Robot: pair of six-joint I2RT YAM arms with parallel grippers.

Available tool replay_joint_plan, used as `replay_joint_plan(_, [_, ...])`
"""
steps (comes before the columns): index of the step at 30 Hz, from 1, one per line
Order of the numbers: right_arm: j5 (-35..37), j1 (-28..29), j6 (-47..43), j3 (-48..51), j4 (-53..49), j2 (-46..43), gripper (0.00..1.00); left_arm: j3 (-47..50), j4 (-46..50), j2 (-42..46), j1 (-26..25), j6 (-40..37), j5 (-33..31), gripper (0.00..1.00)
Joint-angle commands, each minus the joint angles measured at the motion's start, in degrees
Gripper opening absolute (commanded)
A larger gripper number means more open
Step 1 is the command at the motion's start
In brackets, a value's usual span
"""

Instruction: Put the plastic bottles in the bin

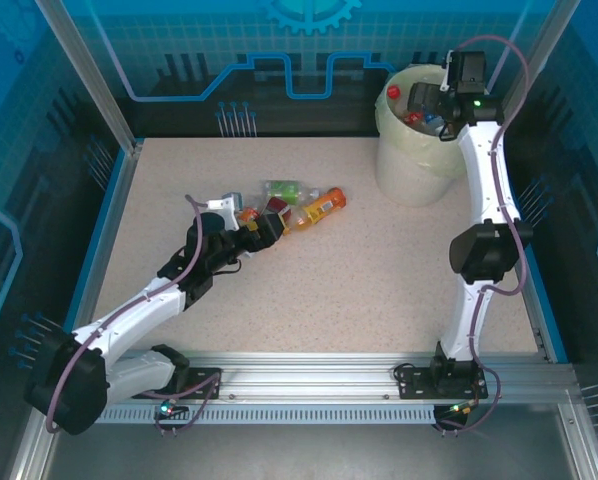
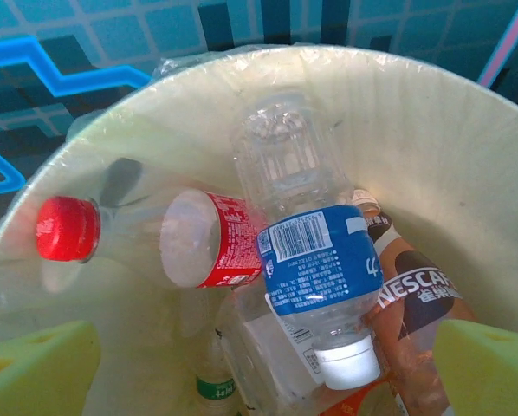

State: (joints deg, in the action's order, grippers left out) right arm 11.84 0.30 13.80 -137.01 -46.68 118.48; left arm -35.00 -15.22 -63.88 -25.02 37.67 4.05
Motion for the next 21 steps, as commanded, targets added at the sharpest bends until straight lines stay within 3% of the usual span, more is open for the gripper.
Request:
replay_joint_plan(1, [-0.20,-0.82,1.53,-1.41,-0.27,-3.34,1.00,0.84,0.75,-0.38,0.74,1.10,-0.60,0.99])
replay_joint_plan(10, [-6.30,-0.47,2.81,12.17,6.03,-14.89,1.00,-4.18,11.46,-4.26,0.85,0.12,-2.23,0.99])
replay_joint_plan(13, [-10.65,0.10,2.68,18.26,7.93,-20.73,1.00,-7.52,14.72,-7.34,0.77,-2.88,1.29,0.99])
replay_joint_plan(18, [-19.65,2.79,1.90,30.77,12.24,-31.19,1.00,-13.63,21.06,-13.32,0.53,-7.34,0.50,0.99])
replay_joint_plan(21, [-20.06,5.44,2.19,39.46,15.93,-37.60,1.00,-18.44,23.67,-17.34,-1.44,-11.36,0.52,0.99])
